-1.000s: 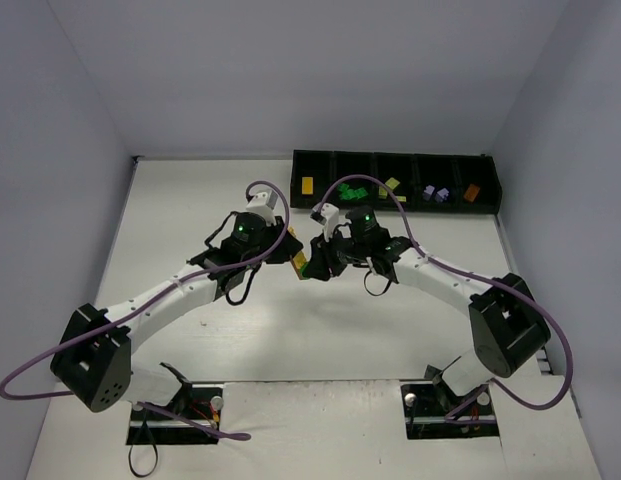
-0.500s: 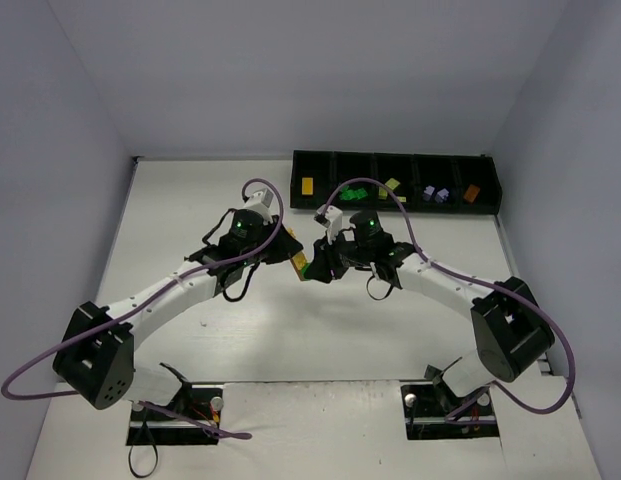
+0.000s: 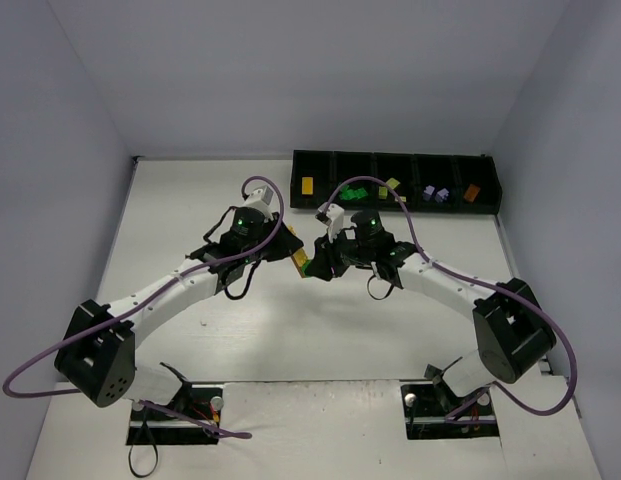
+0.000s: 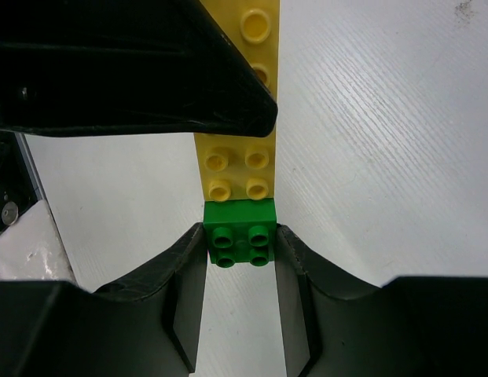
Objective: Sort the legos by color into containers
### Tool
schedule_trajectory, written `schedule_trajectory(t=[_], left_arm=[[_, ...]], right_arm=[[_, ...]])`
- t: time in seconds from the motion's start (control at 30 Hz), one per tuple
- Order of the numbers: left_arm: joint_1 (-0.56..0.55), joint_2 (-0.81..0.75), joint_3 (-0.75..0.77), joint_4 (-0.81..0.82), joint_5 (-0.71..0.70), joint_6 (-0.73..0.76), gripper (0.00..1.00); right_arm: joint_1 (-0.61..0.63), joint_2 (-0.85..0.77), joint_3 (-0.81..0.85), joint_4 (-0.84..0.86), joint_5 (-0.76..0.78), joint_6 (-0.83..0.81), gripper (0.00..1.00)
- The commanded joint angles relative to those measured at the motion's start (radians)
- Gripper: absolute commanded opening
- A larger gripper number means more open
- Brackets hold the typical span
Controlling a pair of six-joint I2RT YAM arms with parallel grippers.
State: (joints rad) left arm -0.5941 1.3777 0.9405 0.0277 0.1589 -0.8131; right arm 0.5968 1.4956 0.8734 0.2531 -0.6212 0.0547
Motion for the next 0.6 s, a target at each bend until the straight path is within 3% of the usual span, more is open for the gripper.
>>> schedule_trajectory(t=[0.0,0.57], left_arm=[[0.016,-0.026,0.037,0.058,-0.003,-0.018,0.00],[0.014,-0.054,0.063,0.107,0.005,-0.109,0.00]], right_arm=[[-0.029,-0.015,0.021,-0.025,0.098,-0.030,0.00],[-0.031,0.035,0.024,-0.052,0.155,-0.024,0.00]])
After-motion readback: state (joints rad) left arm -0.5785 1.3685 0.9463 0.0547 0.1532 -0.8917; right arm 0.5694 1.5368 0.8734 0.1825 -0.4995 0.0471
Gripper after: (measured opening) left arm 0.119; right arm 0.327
